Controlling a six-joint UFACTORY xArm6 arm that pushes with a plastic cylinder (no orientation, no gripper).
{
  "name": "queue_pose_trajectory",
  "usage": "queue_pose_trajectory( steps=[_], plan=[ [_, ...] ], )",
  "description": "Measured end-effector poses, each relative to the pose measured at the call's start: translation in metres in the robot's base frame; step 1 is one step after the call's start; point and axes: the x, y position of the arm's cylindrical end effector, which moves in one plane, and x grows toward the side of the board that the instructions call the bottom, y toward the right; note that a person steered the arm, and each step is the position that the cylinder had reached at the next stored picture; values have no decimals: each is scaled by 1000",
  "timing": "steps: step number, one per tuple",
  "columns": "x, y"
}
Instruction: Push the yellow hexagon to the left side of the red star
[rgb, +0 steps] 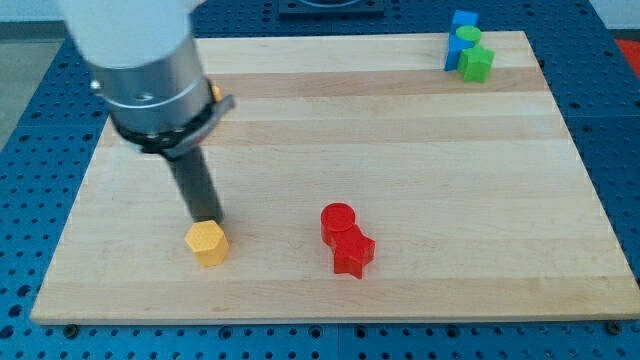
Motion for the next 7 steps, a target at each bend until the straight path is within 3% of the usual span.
queue_pose_trajectory(
  steps=[1, 2, 4, 5, 7],
  plan=[
    [0, -45],
    [11, -46],
    [16, 36],
    [16, 46],
    [32, 7]
  ],
)
